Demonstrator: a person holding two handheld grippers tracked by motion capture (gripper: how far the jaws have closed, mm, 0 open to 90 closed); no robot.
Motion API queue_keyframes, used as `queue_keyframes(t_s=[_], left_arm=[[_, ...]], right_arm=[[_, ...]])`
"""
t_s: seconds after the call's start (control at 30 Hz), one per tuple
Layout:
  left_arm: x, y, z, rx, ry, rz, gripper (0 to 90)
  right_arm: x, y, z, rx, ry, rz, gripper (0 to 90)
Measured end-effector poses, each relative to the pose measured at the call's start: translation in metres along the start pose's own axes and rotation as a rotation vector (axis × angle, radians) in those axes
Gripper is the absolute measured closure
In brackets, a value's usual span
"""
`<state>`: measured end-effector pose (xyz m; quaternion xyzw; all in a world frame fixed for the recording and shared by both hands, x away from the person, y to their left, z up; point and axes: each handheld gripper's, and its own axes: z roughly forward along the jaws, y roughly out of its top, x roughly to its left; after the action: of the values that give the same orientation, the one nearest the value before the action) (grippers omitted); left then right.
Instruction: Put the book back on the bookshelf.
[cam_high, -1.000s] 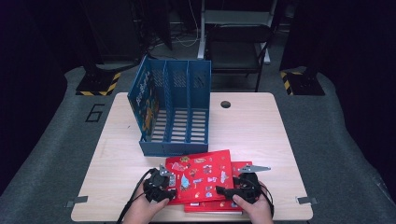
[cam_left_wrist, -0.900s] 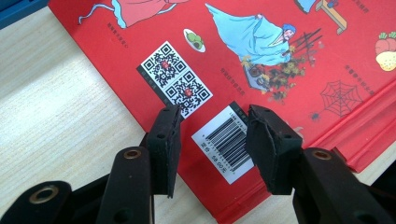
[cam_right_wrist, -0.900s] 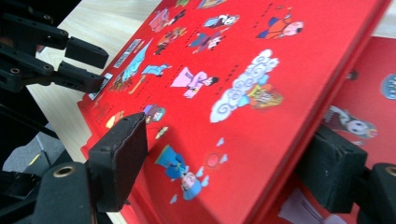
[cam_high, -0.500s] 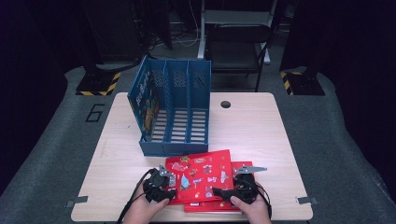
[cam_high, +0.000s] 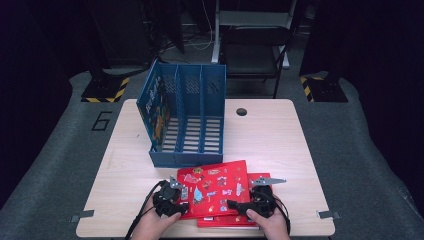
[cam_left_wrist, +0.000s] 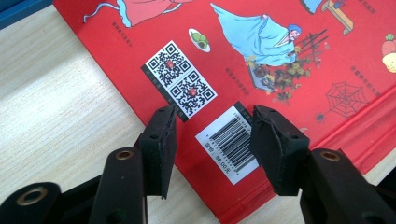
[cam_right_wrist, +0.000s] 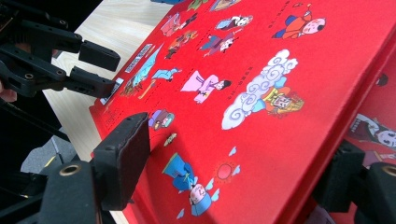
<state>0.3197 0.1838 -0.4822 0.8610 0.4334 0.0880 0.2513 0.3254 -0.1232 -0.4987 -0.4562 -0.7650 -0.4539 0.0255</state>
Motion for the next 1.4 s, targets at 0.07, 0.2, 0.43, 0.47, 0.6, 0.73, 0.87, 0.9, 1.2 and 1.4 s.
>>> queue_keyframes(t_s=[0.07, 0.2, 0.43, 0.47, 0.6, 0.73, 0.87, 0.9, 1.2, 1.4], left_arm=[[0.000, 0.000, 0.000, 0.002, 0.003, 0.001, 49.8], [0.000, 0.000, 0.000, 0.003, 0.005, -0.002, 48.8], [0.001, 0.001, 0.000, 0.006, 0.012, 0.004, 46.6], [0.001, 0.001, 0.000, 0.005, 0.014, 0.004, 46.4], [0.002, 0.001, 0.000, 0.004, 0.012, -0.004, 44.3], [0.002, 0.001, 0.000, 0.005, 0.020, -0.003, 42.4], [0.003, 0.001, 0.000, 0.010, 0.019, -0.004, 41.0], [0.004, 0.001, 0.000, 0.009, 0.016, -0.007, 40.7], [0.007, 0.001, -0.002, 0.014, 0.002, -0.012, 39.9], [0.007, 0.001, -0.003, 0.014, 0.009, -0.006, 39.6]], right_arm=[[-0.001, 0.000, 0.000, -0.001, 0.003, 0.002, 25.0], [-0.003, 0.001, -0.001, 0.002, 0.022, 0.024, 28.9], [-0.005, 0.000, 0.001, 0.005, 0.065, 0.068, 34.9], [-0.005, 0.001, 0.001, 0.005, 0.064, 0.067, 35.1], [-0.004, 0.002, 0.000, 0.009, 0.053, 0.060, 34.8], [-0.003, 0.003, 0.000, 0.016, 0.048, 0.049, 34.1], [0.000, 0.005, 0.000, 0.024, 0.039, 0.038, 33.7], [0.001, 0.005, -0.001, 0.029, 0.040, 0.043, 33.8], [0.011, 0.012, -0.007, 0.033, 0.040, 0.019, 35.4], [0.013, 0.015, -0.009, 0.026, 0.068, 0.066, 36.6]])
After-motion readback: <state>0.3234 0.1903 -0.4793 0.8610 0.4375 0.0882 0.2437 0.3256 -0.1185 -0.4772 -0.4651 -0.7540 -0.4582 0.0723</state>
